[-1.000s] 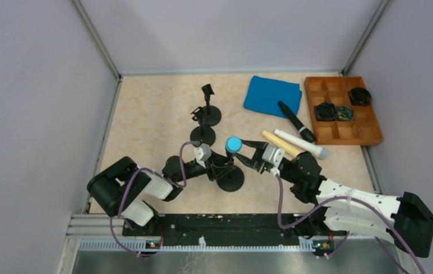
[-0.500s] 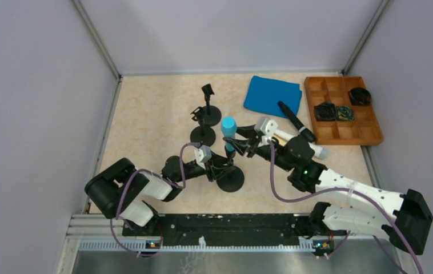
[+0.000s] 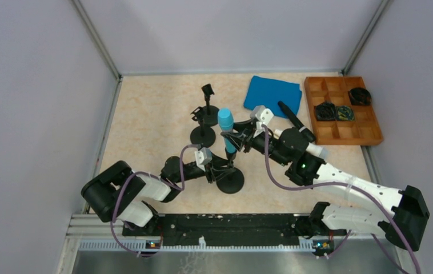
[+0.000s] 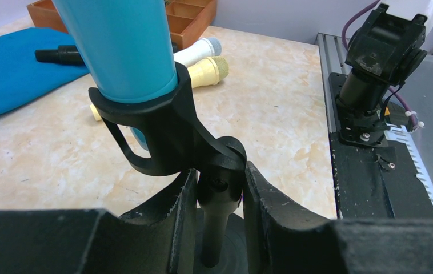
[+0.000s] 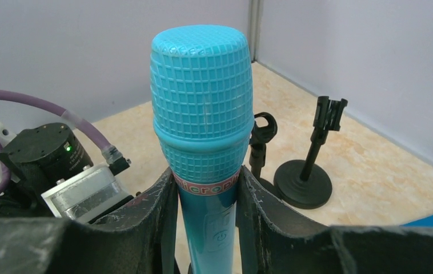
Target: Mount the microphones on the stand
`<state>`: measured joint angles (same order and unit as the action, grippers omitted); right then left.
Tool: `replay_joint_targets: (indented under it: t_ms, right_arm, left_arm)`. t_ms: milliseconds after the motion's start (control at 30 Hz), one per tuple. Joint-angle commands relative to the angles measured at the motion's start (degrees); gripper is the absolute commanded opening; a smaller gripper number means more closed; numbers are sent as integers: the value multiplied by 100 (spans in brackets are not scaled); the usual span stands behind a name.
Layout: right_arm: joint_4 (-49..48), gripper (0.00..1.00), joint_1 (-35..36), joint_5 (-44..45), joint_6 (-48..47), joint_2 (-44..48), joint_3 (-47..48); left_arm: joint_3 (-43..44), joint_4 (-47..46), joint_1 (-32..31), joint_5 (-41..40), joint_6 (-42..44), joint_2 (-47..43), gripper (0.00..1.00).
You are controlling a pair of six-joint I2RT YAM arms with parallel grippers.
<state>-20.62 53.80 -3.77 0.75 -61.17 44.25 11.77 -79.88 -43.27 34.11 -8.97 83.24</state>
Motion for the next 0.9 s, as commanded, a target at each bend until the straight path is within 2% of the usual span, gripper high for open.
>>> replay_joint_targets:
  t_ms: [0, 233, 567, 767, 867]
  right_arm:
    - [1515, 0, 122, -133, 455, -202, -1009]
    - [241, 0, 122, -293, 509, -105, -1849]
    - [979, 0, 122, -120, 984, -398, -1806]
    - [212, 0, 230, -110, 1146, -349, -2417]
    - [185, 0, 349, 22, 1070, -609, -2491]
  left_arm:
    - [130, -905, -44, 123, 190, -352, 0]
    - [141, -907, -42, 129, 193, -343, 0]
    - [115, -874, -42, 114, 237, -399, 0]
    - [114, -876, -42, 143, 210, -364, 0]
    - [115, -905, -42, 158, 194, -344, 0]
